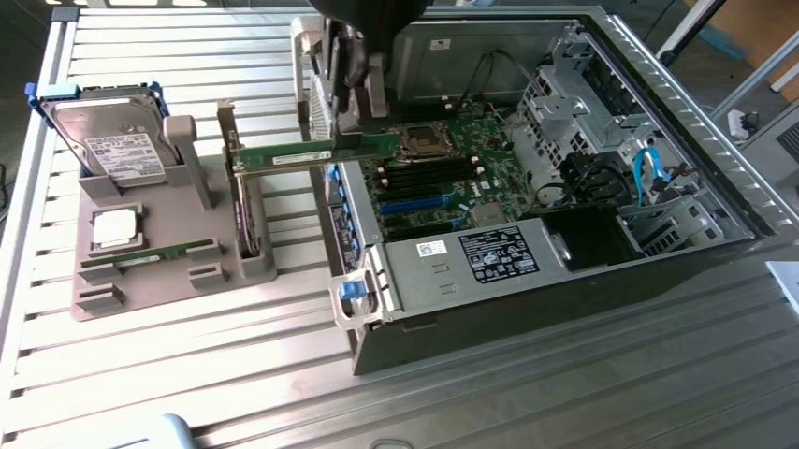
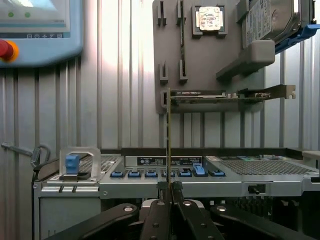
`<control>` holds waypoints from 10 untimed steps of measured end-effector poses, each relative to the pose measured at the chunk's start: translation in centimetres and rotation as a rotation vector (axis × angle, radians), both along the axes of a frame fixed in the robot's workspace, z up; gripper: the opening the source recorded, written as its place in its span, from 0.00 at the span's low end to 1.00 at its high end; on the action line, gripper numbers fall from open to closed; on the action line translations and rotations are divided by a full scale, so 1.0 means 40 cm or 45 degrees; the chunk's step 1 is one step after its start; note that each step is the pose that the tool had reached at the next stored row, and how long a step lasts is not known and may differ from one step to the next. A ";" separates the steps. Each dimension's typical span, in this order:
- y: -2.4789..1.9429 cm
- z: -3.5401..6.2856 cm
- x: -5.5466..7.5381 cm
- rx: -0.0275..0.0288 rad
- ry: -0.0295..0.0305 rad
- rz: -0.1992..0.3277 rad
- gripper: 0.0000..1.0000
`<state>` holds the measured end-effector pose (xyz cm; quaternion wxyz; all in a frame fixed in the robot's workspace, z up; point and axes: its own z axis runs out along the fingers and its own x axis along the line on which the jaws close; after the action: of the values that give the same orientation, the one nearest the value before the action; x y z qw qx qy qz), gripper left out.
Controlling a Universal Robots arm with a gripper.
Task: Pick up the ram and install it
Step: 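Pick up the ram and move it above insertion slot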
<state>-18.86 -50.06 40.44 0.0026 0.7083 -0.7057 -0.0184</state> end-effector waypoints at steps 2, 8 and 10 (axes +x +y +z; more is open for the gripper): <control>0.000 0.000 0.012 0.0000 0.0003 0.000 0.12; 0.000 0.000 0.050 0.0001 0.0010 0.000 0.12; 0.000 0.000 0.063 -0.0001 0.0015 0.000 0.12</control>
<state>-16.33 -50.06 40.45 0.0030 0.7083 -0.7056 -0.0188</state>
